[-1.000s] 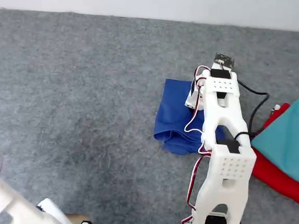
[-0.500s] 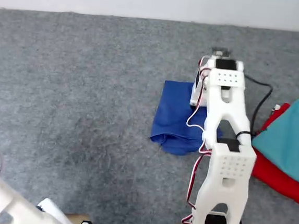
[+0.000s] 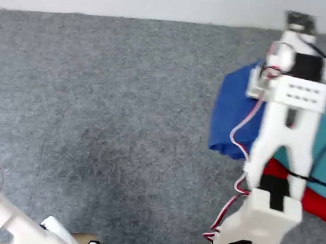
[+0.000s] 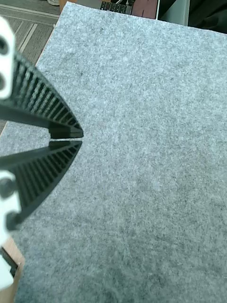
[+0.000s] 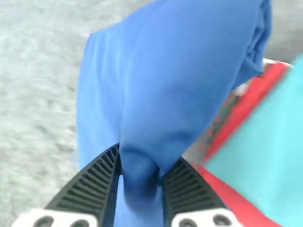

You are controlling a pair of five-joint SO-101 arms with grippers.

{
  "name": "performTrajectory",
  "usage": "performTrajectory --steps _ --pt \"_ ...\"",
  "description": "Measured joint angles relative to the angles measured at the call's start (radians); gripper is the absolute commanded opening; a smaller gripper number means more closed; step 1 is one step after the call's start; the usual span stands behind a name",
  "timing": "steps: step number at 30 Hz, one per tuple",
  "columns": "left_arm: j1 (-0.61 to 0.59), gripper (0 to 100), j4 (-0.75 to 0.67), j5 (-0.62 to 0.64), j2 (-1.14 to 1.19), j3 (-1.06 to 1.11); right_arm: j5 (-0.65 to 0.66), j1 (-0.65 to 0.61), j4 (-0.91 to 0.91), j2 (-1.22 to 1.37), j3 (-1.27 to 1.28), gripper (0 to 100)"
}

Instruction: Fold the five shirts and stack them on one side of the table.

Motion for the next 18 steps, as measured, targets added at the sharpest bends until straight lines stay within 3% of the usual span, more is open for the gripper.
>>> performTrajectory --steps 11,18 --pt "0.000 2 -0.031 0.000 0.000 0.009 0.221 0.382 0.000 -0.051 0.084 0.9" --pt "0.000 2 -0.031 0.000 0.000 0.009 0.316 0.505 -0.052 -0.038 0.084 1.3"
